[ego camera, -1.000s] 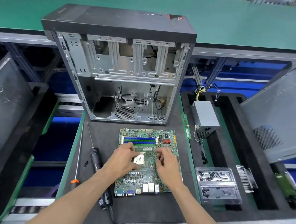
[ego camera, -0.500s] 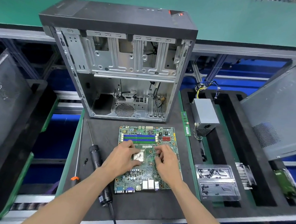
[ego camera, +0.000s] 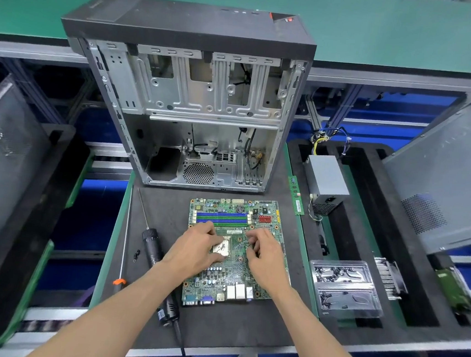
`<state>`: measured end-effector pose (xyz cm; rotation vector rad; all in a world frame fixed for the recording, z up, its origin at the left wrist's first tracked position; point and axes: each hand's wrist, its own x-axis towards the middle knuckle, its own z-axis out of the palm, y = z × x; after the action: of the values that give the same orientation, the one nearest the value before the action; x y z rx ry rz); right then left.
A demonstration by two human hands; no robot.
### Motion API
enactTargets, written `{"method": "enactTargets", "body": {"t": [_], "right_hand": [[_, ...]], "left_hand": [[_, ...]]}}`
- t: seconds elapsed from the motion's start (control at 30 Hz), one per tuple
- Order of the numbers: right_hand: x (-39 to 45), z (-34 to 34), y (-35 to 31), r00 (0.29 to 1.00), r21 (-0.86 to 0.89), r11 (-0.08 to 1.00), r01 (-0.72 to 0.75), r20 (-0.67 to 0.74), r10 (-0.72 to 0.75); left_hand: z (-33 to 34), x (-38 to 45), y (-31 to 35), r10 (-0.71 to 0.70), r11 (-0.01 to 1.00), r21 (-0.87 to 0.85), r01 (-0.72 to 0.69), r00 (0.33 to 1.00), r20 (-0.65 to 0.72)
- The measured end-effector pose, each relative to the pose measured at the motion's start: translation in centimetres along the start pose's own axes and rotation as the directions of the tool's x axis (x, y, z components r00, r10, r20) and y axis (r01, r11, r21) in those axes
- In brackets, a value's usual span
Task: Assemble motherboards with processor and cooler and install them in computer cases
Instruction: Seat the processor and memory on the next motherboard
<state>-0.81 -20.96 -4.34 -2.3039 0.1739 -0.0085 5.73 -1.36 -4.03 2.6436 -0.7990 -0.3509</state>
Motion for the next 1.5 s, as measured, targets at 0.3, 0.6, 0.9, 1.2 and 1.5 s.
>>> {"method": "enactTargets", "body": {"t": [0.3,0.6,0.9,1.2,1.5], "right_hand": [[0.2,0.2,0.2,1.000,-0.003,1.000,-0.011,0.009,0.011],[0.5,0.3,-1.3,0.999,0.192,0.980,0.047,-0.012,-0.046],[1.0,-0.1,-1.8,0.997,0.225,0.973,0.050,0.045,-0.062],[0.1,-0.6,-0.8,0.958,-0.004,0.965,0.262,0.124,-0.260],[-0.3,-0.5,-0.4,0.853,-0.256,0.819,0.514,0.256,-0.455]], "left_hand": [[-0.3,0.6,0.7,-0.188,0.960,-0.224,0.168,0.980,-0.068],[-1.2,2.1,1.0,-0.297,0.923,-0.251,0.291,0.955,0.016],[-1.7,2.4,0.9,-0.282,0.911,-0.282,0.300,0.954,0.104],[-1.6,2.4,0.7,-0.276,0.900,-0.318,0.299,0.954,0.115],[-1.8,2.4,0.7,-0.263,0.904,-0.320,0.284,0.959,0.108]]}}
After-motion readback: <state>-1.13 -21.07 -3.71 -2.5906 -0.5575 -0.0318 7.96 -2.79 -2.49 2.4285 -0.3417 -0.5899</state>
